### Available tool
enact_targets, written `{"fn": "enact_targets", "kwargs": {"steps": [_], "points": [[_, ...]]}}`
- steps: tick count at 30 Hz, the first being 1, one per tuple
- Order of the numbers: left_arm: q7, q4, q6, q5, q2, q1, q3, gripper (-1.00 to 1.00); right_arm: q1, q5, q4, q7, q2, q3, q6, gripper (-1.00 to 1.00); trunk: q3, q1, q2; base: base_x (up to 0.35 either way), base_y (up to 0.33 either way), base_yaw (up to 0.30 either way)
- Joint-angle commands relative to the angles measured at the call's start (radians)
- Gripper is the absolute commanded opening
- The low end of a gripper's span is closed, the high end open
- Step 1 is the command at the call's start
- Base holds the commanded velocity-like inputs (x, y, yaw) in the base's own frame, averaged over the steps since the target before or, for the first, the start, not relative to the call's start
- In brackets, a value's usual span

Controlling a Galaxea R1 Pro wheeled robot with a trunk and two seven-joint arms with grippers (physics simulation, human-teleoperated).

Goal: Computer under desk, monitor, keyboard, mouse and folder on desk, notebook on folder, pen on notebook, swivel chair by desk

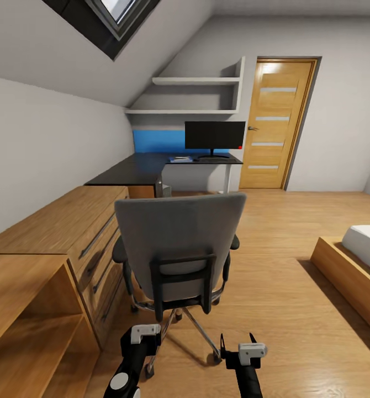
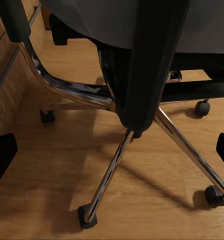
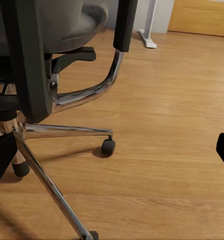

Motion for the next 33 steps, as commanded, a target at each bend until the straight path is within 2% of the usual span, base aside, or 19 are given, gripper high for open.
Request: {"fn": "enact_targets", "kwargs": {"steps": [1, 12, 18, 21, 24, 27, 30, 33], "points": [[0.007, 0.0, 0.001, 0.003, 0.001, 0.0, -0.003, 1.0, -0.001, 0.011, 0.0, -0.005, 0.001, -0.006, -0.003, 1.0, -0.001, 0.0, 0.0, 0.0, 0.002, 0.0], [0.013, 0.004, 0.009, 0.004, -0.006, 0.0, -0.005, 1.0, -0.007, 0.009, -0.01, -0.013, 0.001, -0.003, 0.016, 1.0, -0.001, 0.0, 0.0, 0.0, 0.0, 0.0], [0.017, -0.004, 0.031, 0.004, -0.019, -0.009, -0.007, 1.0, -0.092, 0.008, -0.011, -0.015, 0.001, -0.003, 0.189, 1.0, -0.001, 0.0, 0.0, 0.0, 0.0, 0.0], [0.018, -0.015, 0.062, 0.003, -0.022, -0.037, -0.006, 1.0, -0.139, 0.008, -0.011, -0.015, 0.001, -0.003, 0.296, 1.0, -0.001, 0.0, 0.0, 0.0, 0.0, 0.0], [0.017, -0.018, 0.066, 0.003, -0.022, -0.043, -0.006, 1.0, -0.157, 0.007, -0.011, -0.015, 0.001, -0.003, 0.334, 1.0, -0.001, 0.0, 0.0, 0.0, 0.0, 0.0], [0.012, -0.02, 0.063, 0.004, -0.019, -0.047, -0.002, 1.0, -0.165, -0.006, -0.011, -0.011, 0.001, -0.005, 0.333, 1.0, -0.001, 0.0, 0.0, 0.0, 0.0, 0.0], [0.007, -0.021, 0.046, 0.004, -0.017, -0.048, -0.001, 1.0, -0.168, -0.05, -0.004, -0.009, 0.001, -0.007, 0.263, 1.0, -0.001, 0.0, 0.0, 0.0, 0.0, 0.0], [0.006, -0.021, 0.036, 0.004, -0.016, -0.048, -0.001, 1.0, -0.169, -0.063, 0.003, -0.009, 0.001, -0.008, 0.218, 1.0, -0.001, 0.0, 0.0, 0.0, 0.0, 0.0]]}}
